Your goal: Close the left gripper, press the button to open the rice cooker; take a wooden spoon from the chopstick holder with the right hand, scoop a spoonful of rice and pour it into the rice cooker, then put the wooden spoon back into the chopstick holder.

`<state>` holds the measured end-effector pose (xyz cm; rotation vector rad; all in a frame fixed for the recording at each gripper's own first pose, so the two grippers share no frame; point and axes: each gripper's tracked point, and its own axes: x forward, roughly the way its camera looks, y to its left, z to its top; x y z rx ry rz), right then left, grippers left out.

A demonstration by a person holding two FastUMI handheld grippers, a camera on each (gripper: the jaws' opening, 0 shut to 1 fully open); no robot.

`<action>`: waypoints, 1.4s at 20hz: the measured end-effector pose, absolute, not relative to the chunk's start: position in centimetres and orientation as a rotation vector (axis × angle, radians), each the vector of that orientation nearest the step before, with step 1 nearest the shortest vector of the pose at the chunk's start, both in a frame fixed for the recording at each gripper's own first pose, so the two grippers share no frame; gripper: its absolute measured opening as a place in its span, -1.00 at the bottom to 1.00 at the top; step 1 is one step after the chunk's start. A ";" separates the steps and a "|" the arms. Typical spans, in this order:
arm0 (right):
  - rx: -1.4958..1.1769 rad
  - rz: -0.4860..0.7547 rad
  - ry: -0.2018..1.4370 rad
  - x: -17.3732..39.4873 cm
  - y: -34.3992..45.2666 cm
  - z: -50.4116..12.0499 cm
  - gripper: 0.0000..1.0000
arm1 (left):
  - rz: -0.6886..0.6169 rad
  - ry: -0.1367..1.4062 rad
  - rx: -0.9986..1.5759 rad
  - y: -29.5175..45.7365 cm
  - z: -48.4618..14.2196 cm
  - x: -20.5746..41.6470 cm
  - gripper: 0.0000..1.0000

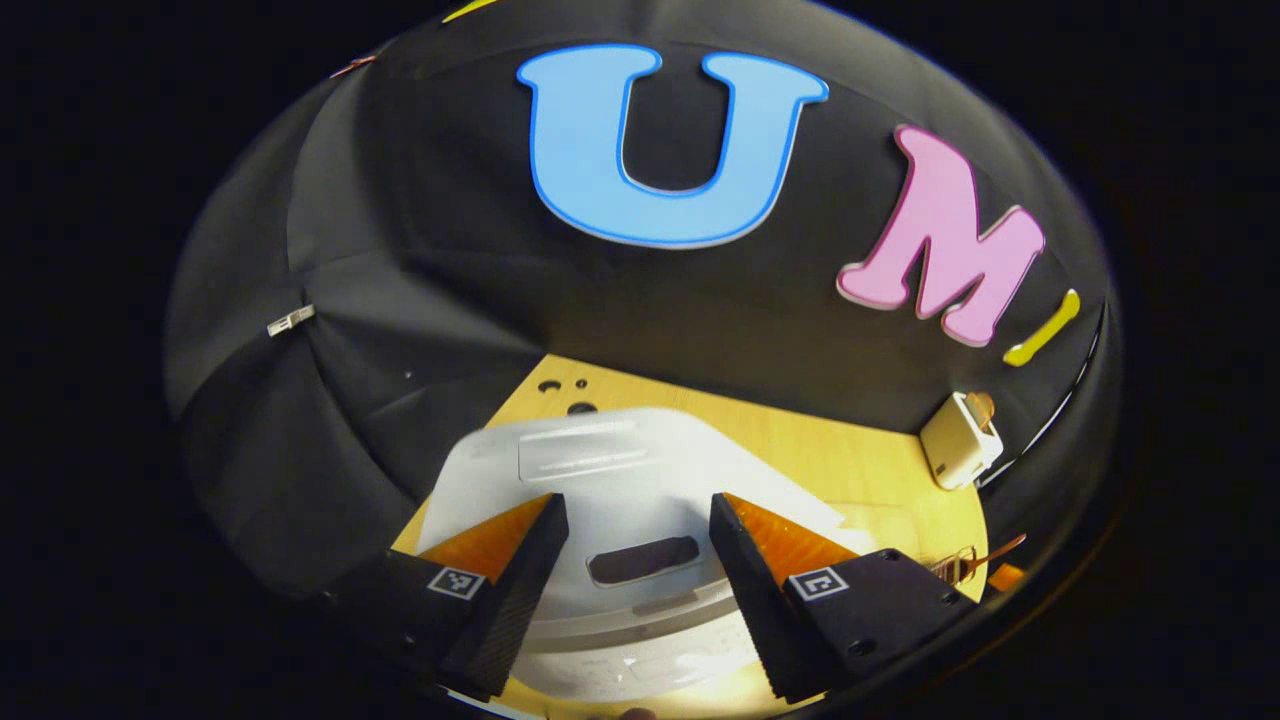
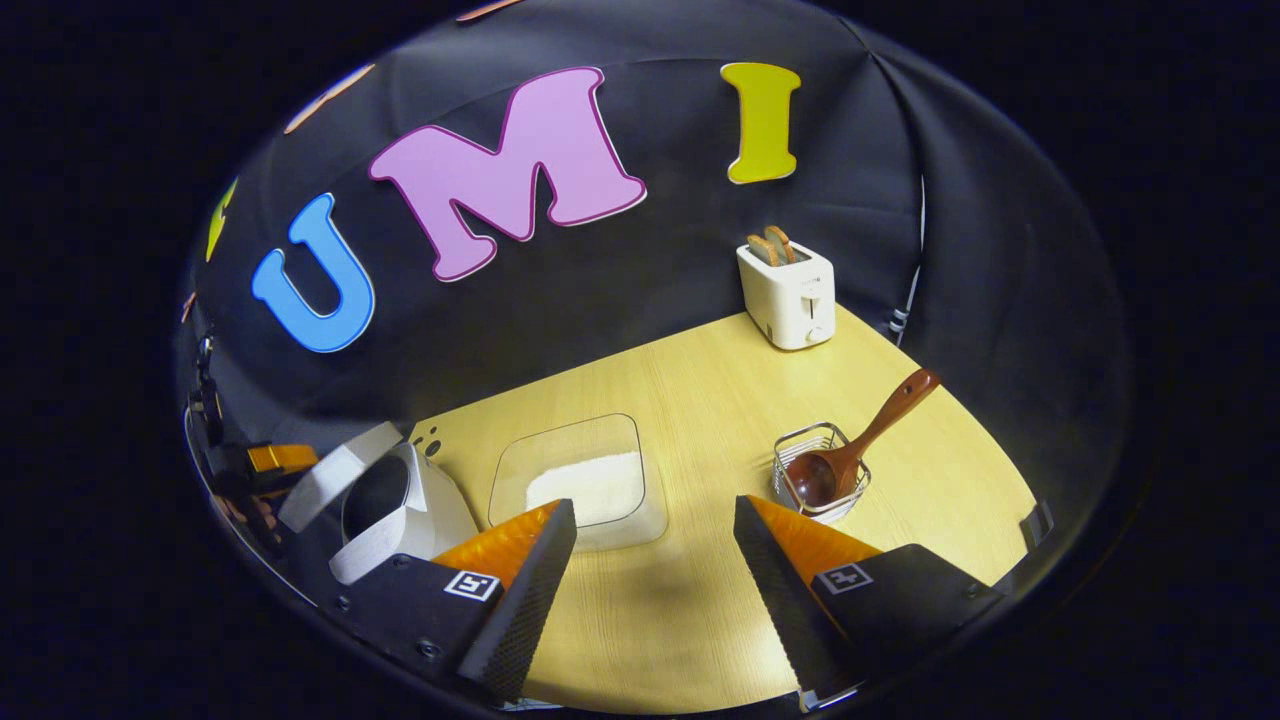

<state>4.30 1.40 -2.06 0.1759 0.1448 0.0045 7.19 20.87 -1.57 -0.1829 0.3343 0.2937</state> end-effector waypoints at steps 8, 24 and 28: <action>0.130 0.019 0.216 4.9 -0.4 -4.1 0.97 | 0.393 0.404 -0.129 21.1 -7.5 7.2 0.92; 0.079 0.137 0.258 5.2 2.0 -5.3 0.97 | 0.389 0.201 -0.098 19.2 -5.6 5.9 0.96; 0.109 0.144 0.253 5.2 1.5 -4.5 0.97 | 0.395 0.157 -0.106 17.8 -4.4 5.0 0.92</action>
